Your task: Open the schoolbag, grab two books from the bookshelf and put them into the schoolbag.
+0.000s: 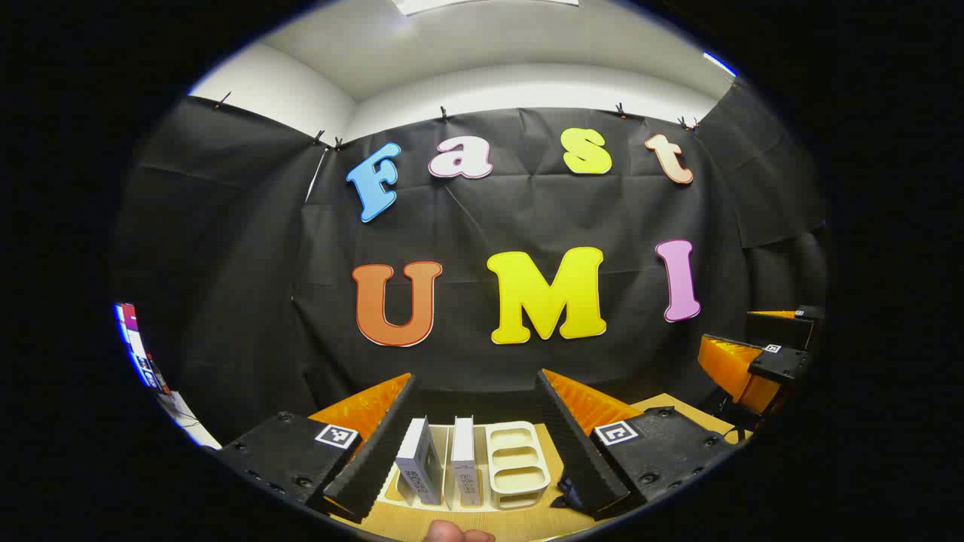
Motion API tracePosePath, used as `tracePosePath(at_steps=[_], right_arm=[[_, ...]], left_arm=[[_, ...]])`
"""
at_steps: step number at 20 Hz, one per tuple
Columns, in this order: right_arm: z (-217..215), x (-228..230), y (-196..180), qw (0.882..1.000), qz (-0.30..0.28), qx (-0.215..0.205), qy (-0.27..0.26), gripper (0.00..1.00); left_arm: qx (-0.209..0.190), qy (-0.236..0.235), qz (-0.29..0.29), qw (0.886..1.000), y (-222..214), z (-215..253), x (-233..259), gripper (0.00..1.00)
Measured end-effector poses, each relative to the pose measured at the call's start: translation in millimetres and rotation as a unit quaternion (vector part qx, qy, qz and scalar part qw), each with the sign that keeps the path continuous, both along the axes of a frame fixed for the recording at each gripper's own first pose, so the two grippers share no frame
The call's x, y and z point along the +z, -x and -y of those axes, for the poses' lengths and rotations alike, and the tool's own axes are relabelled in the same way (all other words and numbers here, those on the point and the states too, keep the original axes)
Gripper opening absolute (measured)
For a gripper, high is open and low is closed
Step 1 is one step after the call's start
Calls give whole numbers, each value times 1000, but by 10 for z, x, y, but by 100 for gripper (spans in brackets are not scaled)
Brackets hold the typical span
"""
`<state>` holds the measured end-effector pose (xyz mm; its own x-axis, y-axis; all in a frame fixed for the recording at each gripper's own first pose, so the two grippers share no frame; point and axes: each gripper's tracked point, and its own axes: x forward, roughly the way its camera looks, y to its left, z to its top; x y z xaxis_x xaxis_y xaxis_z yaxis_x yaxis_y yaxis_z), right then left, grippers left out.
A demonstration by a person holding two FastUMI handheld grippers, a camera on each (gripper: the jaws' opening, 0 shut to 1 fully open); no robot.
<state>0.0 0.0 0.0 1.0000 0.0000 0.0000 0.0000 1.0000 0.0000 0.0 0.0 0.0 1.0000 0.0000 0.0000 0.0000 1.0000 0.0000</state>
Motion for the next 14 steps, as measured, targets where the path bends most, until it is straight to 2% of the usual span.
tracePosePath(at_steps=[3, 4, 14], right_arm=[[28, 15, -62, 1000, 1, -3, -2, 92], [32, 3, -69, 1000, 0, -3, -5, 95], [95, -23, -191, 1000, -11, -1, -12, 95]], left_arm=[[3, 2, 1, 1000, -36, -9, 2, 98], [1, 3, 0, 1000, -44, -3, 2, 98], [5, 5, -1, 1000, -137, 71, 65, 98]])
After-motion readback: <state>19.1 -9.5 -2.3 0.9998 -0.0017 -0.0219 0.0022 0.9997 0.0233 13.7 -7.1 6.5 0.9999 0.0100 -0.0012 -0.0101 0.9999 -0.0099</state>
